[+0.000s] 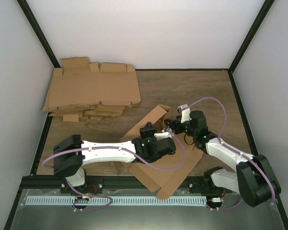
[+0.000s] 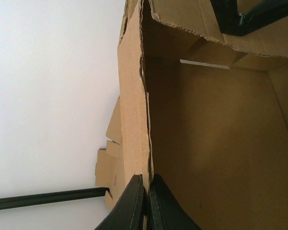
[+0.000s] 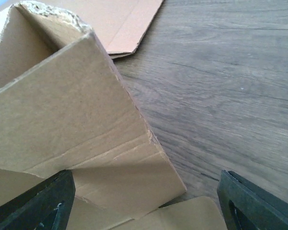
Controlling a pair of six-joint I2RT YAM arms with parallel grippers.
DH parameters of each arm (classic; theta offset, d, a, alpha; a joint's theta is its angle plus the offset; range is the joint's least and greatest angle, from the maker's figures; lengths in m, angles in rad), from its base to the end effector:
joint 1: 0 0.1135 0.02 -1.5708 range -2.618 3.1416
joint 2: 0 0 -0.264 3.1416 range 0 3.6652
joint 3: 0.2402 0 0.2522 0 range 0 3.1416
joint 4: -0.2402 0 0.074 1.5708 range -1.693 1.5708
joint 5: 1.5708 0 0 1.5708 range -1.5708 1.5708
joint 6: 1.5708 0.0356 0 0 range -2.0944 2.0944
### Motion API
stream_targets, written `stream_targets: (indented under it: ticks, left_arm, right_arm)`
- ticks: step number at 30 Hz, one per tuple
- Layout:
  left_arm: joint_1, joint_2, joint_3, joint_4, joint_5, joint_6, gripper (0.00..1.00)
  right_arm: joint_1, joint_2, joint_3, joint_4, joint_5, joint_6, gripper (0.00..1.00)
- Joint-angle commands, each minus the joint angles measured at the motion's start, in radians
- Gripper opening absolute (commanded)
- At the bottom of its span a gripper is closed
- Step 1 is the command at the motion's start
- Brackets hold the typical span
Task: Fold the paper box
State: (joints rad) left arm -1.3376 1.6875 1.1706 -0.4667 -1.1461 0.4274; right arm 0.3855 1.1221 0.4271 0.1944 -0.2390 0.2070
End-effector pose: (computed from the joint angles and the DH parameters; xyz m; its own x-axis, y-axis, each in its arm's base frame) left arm 0.1107 -0.3257 0.2330 -0.0572 0.9802 -0.1898 0.3384 0.1979 0.9200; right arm 0.2075 0.0933 0.1885 -0.5499 -0.0076 -0.8352 -0.4545 0.8417 0.2915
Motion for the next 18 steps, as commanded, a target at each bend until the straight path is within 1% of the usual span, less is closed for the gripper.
stream_targets:
  ticks: [1,8,15,18]
  left_arm:
    - [-0.004,-0.003,0.001,-0.023,0.067,0.006,0.04]
    - [-0.004,-0.002,0.003,-0.015,0.071,0.025,0.04]
    - [-0.005,-0.013,0.005,-0.008,0.110,0.027,0.04]
    - [-0.004,-0.030,0.000,0.002,0.131,0.032,0.04]
  right_arm:
    - [-0.003,0.071,0.035,0.187,-0.063,-0.047,0.84]
    - [-0.003,0.138,-0.050,0.427,-0.097,-0.081,0.82]
    - [-0.003,0.217,-0.062,0.578,-0.187,-0.130,0.79]
    - [-0.003,0.252,-0.047,0.626,-0.236,-0.129,0.74]
